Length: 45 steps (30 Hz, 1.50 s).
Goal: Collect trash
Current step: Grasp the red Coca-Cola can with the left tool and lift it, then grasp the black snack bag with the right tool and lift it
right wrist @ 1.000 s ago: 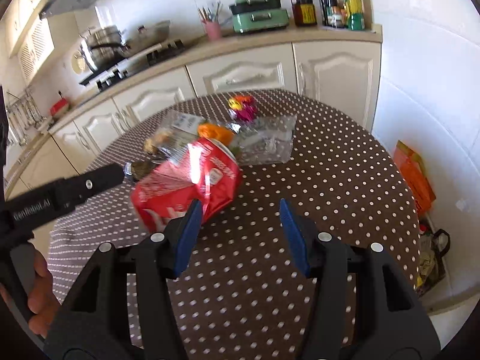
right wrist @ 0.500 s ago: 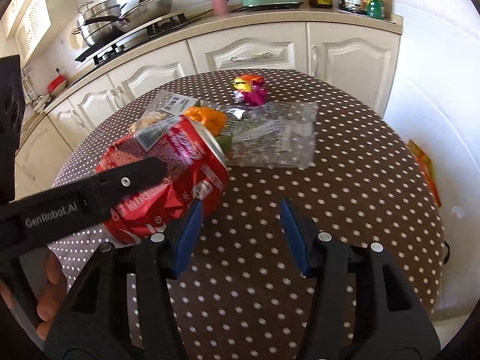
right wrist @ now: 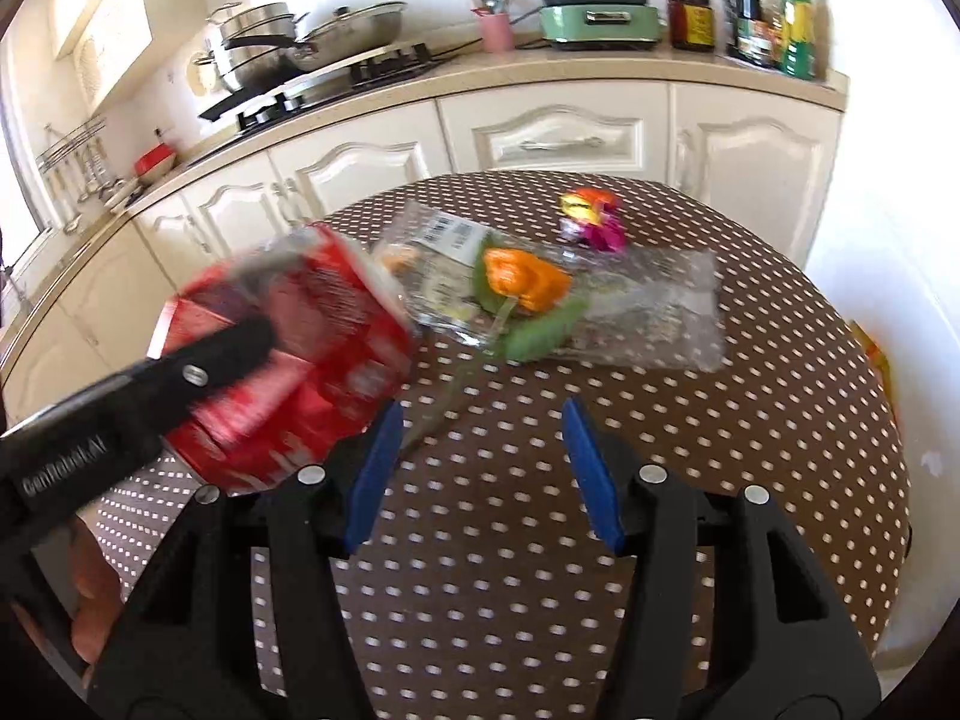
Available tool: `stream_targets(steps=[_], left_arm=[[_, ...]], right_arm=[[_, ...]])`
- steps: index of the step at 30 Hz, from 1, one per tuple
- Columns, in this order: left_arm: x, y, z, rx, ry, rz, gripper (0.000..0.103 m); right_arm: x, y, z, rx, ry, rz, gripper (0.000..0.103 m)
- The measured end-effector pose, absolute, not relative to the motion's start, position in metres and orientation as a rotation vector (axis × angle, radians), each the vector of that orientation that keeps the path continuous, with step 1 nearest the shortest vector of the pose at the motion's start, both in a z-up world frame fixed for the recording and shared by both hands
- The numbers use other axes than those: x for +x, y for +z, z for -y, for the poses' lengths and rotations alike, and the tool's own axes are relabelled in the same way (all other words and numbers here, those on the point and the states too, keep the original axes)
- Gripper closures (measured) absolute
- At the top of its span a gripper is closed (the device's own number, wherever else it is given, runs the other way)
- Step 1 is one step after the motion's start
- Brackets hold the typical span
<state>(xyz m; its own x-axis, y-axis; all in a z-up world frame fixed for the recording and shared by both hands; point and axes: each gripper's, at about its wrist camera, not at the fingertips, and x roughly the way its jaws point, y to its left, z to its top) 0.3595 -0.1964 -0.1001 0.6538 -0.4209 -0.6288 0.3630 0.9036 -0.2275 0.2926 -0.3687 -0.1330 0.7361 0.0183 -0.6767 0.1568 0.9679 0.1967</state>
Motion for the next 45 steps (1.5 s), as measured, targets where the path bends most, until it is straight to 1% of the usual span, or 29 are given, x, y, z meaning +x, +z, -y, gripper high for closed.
stream_targets(steps=[9,14,21,22,24,25,26,27,34,39,45], left_arm=[[0.367,-0.096,0.124,-0.127,-0.207,-0.663,0.057],[0.374,-0.097,0.105,-0.09,-0.076,-0.628,0.057],[0.388,-0.105,0.093,-0.077,-0.019,-0.645,0.057],[0.389,-0.106,0.092,-0.077,-0.022,-0.648,0.057],[0.39,-0.109,0.089,-0.08,-0.02,-0.654,0.057],[0.389,-0.11,0.088,-0.082,-0.023,-0.657,0.057],[0.389,-0.111,0.086,-0.086,-0.023,-0.659,0.057],[0.389,-0.111,0.084,-0.091,-0.026,-0.661,0.057],[0.372,-0.104,0.063,-0.114,-0.025,-0.65,0.057],[0.356,-0.101,0.038,-0.127,-0.013,-0.64,0.057],[0.336,-0.106,0.003,-0.155,0.011,-0.65,0.057]], right_arm=[[0.337,-0.135,0.322,0.132,0.011,-0.8,0.048],[0.369,-0.144,0.292,0.084,0.089,-0.848,0.048],[0.405,-0.154,0.272,-0.024,0.054,-0.859,0.049],[0.409,-0.158,0.272,-0.032,0.051,-0.87,0.052],[0.409,-0.16,0.272,-0.049,0.034,-0.865,0.069],[0.408,-0.158,0.273,-0.041,0.045,-0.85,0.074],[0.406,-0.157,0.273,-0.04,0.048,-0.842,0.081],[0.405,-0.157,0.273,-0.043,0.047,-0.837,0.1],[0.391,-0.152,0.253,-0.05,0.073,-0.813,0.1],[0.374,-0.142,0.244,0.001,0.109,-0.782,0.1],[0.346,-0.129,0.2,0.015,0.209,-0.735,0.1]])
